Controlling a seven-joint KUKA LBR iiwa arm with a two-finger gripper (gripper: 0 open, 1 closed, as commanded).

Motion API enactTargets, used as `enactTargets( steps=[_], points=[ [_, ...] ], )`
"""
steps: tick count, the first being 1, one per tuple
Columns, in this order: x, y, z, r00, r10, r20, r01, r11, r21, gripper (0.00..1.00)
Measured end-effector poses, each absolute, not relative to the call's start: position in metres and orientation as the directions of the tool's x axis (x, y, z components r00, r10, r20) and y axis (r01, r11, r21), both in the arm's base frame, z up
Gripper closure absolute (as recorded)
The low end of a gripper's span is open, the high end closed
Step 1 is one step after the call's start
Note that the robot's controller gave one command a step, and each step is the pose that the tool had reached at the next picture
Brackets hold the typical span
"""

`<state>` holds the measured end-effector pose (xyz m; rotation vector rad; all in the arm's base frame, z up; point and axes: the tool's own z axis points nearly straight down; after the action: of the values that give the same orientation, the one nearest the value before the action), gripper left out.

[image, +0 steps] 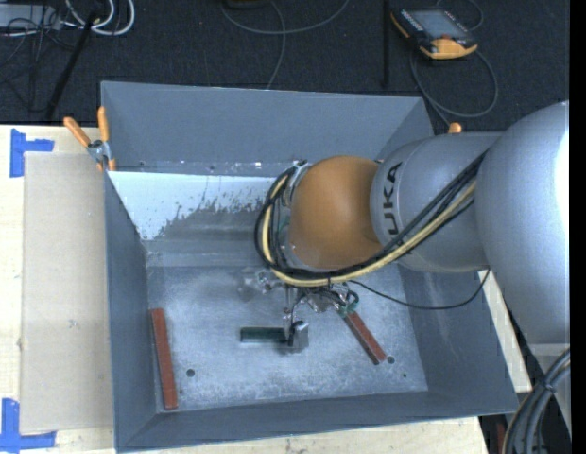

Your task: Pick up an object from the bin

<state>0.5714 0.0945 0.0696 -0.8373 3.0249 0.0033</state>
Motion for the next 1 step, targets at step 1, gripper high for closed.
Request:
enactTargets(
  steps=[1],
  points=[
    [0.571,0.0932,0.0699,-0.859,-0.512,-0.001,-0.512,0.859,0.001,1.0]
  ],
)
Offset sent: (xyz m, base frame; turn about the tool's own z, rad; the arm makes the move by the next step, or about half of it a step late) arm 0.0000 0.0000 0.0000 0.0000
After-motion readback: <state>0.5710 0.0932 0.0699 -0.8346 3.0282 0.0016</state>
